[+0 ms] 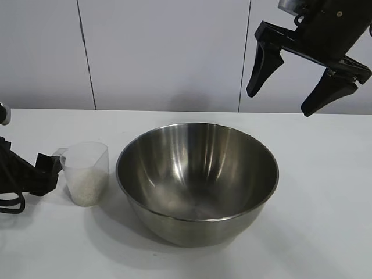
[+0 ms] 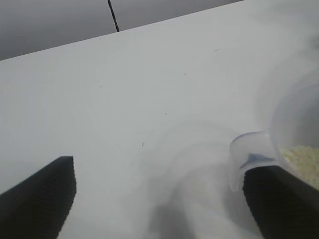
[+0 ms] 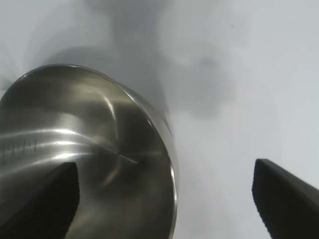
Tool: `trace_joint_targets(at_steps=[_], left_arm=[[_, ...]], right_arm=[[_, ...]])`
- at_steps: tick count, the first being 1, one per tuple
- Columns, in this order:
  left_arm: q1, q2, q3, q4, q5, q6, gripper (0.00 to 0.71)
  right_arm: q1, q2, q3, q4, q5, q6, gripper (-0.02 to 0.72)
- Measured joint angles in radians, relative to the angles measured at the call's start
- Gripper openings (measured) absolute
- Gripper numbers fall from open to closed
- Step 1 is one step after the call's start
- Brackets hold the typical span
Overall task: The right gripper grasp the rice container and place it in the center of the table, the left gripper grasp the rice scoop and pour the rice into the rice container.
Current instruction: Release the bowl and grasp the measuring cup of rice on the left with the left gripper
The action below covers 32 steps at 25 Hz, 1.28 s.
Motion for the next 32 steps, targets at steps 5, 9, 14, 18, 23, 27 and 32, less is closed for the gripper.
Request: trace_joint_targets(at_steps=[5, 9, 14, 18, 23, 27, 32], left_arm=[[0.000, 0.082, 0.000, 0.024, 0.004, -0.037, 0.654], [0.000, 0.086, -0.003, 0.023, 0.003, -0.069, 0.654], [0.000, 0.116, -0.020, 0.023, 0.001, -0.081, 0.654], [0.000, 0.121, -0.037, 0.022, 0.001, -0.091, 0.654], [0.000, 0.122, -0.062, 0.022, 0.001, -0.093, 0.654], [0.000, 0.125, -0.072, 0.022, 0.002, -0.093, 0.654], [0.000, 0.112, -0.079, 0.022, 0.004, -0.095, 0.654]], right_arm=[[0.000, 0.000, 0.000, 0.000, -0.002, 0.000, 0.652], [0.000, 0.000, 0.000, 0.000, -0.002, 0.000, 0.652], [0.000, 0.000, 0.000, 0.000, -0.006, 0.000, 0.652], [0.000, 0.000, 0.000, 0.001, -0.010, 0.000, 0.652], [0.000, 0.000, 0.000, 0.001, -0.011, 0.000, 0.652], [0.000, 0.000, 0.000, 0.001, -0.013, 0.000, 0.652], [0.000, 0.000, 0.000, 0.001, -0.027, 0.000, 0.652]])
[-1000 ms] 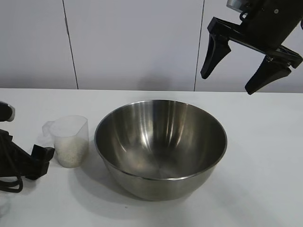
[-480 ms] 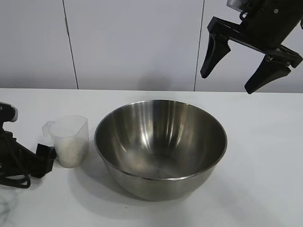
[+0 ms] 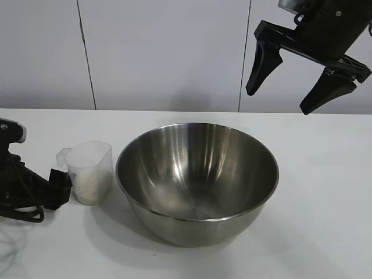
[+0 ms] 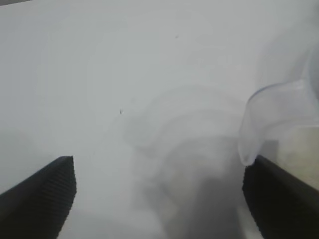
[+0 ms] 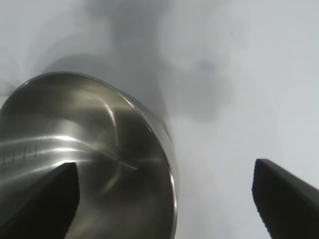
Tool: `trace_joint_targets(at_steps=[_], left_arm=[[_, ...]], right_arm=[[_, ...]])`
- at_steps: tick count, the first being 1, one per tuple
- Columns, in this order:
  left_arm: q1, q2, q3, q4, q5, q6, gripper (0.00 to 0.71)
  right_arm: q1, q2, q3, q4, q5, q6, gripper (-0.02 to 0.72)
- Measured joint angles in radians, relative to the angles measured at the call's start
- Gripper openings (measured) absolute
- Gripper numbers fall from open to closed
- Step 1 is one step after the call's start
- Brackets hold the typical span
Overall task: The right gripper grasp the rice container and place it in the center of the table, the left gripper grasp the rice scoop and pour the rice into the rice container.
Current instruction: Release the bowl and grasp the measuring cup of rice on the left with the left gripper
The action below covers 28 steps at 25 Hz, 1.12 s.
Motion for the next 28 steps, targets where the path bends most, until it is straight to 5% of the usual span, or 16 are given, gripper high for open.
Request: trace_joint_targets(at_steps=[10, 16, 28], left_arm=[[0.000, -0.006, -0.027, 0.000, -0.001, -0.046, 0.549], [0.000, -0.006, -0.027, 0.000, -0.001, -0.053, 0.429], [0.000, -0.065, -0.027, 0.001, 0.000, -0.047, 0.034]], right_arm=[[0.000, 0.000, 0.000, 0.000, -0.002, 0.000, 0.652], [0.000, 0.000, 0.000, 0.000, -0.002, 0.000, 0.652], [0.000, 0.000, 0.000, 0.000, -0.002, 0.000, 0.652]])
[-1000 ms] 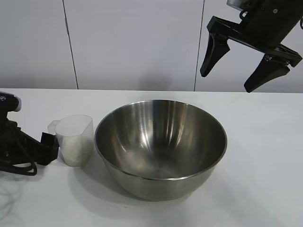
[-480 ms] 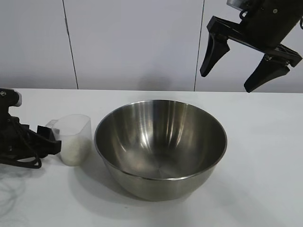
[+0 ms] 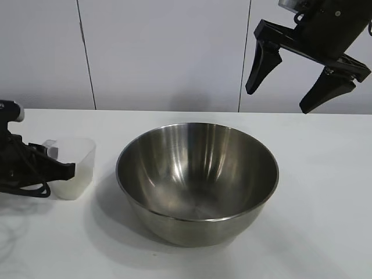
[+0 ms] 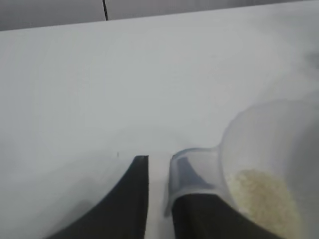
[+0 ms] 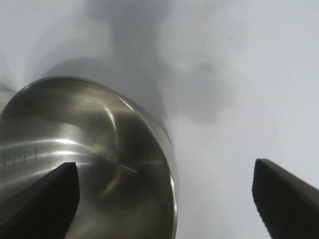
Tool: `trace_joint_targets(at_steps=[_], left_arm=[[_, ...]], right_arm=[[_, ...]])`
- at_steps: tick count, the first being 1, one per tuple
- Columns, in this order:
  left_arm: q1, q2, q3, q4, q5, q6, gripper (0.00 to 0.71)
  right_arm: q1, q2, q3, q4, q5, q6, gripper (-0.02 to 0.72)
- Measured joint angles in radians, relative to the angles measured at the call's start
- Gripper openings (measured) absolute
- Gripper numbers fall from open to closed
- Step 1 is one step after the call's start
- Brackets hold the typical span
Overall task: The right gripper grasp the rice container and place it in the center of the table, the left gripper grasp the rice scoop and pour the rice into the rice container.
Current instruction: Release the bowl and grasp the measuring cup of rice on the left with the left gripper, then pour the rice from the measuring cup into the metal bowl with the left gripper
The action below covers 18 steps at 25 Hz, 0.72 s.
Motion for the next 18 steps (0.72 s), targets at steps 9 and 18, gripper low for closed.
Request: trace_joint_targets(at_steps=[9, 18], left_arm=[[0.000, -0.034, 0.000, 0.051, 0.007, 0.013, 0.006], [-0.001, -0.277, -0.021, 0.056, 0.169, 0.167, 0.006]], right_arm=[[0.000, 0.000, 0.000, 0.001, 0.000, 0.000, 0.652], [0.000, 0.000, 0.000, 0.000, -0.002, 0.000, 0.652]])
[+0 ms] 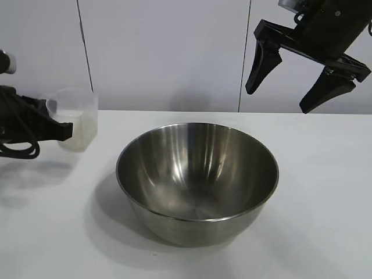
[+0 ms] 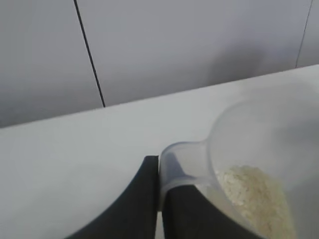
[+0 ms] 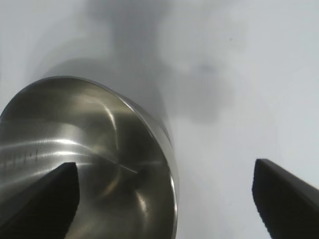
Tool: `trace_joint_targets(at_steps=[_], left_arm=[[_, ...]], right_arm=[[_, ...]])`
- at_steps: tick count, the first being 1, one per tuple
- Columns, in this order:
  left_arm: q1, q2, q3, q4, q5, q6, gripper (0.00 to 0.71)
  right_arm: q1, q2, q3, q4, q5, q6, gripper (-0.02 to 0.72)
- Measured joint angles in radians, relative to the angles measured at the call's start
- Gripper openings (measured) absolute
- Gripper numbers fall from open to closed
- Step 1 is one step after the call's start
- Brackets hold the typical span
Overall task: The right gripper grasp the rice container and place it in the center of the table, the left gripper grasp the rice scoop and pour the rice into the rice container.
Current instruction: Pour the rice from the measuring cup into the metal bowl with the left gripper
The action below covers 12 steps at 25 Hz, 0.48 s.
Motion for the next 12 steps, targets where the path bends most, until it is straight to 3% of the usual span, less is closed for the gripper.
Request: trace_joint_targets(at_steps=[5, 12], left_arm=[[-0.035, -0.115, -0.088, 0.001, 0.247, 0.140, 0.006], [-0.164, -0.155, -0.246, -0.080, 0.571, 0.429, 0.006]], right_arm=[[0.000, 0.000, 0.000, 0.000, 0.000, 0.000, 0.652], [0.000, 0.000, 0.000, 0.000, 0.000, 0.000, 0.652]])
